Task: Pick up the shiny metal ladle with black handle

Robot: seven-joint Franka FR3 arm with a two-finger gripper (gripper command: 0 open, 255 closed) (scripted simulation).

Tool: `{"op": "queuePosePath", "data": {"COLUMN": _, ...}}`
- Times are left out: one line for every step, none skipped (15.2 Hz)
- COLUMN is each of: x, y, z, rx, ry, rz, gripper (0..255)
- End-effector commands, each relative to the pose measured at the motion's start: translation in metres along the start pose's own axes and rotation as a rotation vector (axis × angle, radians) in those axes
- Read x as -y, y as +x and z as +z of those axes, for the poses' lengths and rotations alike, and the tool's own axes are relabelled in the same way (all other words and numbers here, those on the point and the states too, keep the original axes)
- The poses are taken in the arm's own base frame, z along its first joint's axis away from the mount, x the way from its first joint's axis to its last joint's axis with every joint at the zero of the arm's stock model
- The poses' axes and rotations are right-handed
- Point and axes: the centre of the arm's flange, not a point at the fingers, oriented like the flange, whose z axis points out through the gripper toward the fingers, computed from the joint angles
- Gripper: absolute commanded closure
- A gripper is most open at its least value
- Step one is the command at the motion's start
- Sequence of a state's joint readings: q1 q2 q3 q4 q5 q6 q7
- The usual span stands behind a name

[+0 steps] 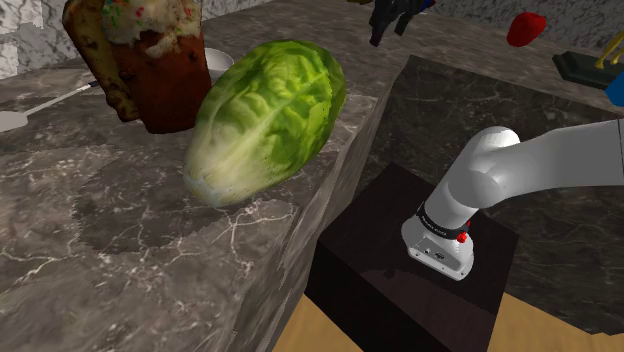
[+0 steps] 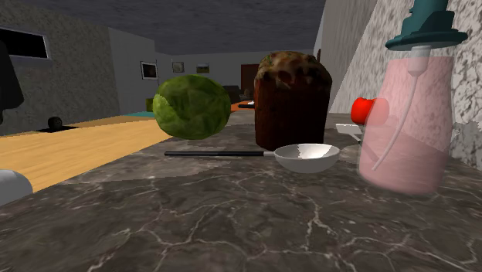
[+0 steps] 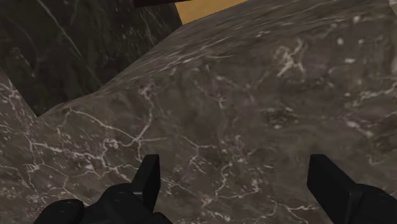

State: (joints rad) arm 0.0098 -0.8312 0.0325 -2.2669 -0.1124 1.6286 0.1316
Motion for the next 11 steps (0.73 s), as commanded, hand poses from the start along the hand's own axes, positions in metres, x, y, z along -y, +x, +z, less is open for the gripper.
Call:
{"op": "queuePosePath", "data": {"x": 0.0, "y": 0.0, "z": 0.0, "rx": 0.0, "ry": 0.0, "rz": 0.0, "gripper": 0}}
{"op": "queuePosePath", "data": {"x": 0.012, "y": 0.007, "z": 0.0, "rx": 0.012, "ry": 0.001, "rz": -0.013, "gripper": 0}}
{"op": "queuePosePath", "data": {"x": 0.024, "y": 0.014, "z": 0.0, "rx": 0.023, "ry": 0.002, "rz": -0.027, "gripper": 0}}
{"op": "queuePosePath", "data": {"x": 0.036, "y": 0.021, "z": 0.0, "rx": 0.035, "ry": 0.004, "rz": -0.04, "gripper": 0}}
{"op": "queuePosePath", "data": {"x": 0.048, "y": 0.028, "z": 0.0, "rx": 0.047, "ry": 0.005, "rz": -0.053, "gripper": 0}}
{"op": "queuePosePath", "data": {"x": 0.06, "y": 0.035, "z": 0.0, "rx": 0.058, "ry": 0.006, "rz": -0.066, "gripper": 0}}
{"op": "queuePosePath", "data": {"x": 0.073, "y": 0.041, "z": 0.0, "rx": 0.07, "ry": 0.007, "rz": -0.08, "gripper": 0}}
{"op": "queuePosePath", "data": {"x": 0.085, "y": 0.047, "z": 0.001, "rx": 0.082, "ry": 0.009, "rz": -0.093, "gripper": 0}}
{"op": "queuePosePath", "data": {"x": 0.097, "y": 0.053, "z": 0.001, "rx": 0.093, "ry": 0.01, "rz": -0.106, "gripper": 0}}
{"op": "queuePosePath", "data": {"x": 0.11, "y": 0.059, "z": 0.001, "rx": 0.105, "ry": 0.011, "rz": -0.119, "gripper": 0}}
{"op": "queuePosePath", "data": {"x": 0.123, "y": 0.065, "z": 0.002, "rx": 0.117, "ry": 0.012, "rz": -0.133, "gripper": 0}}
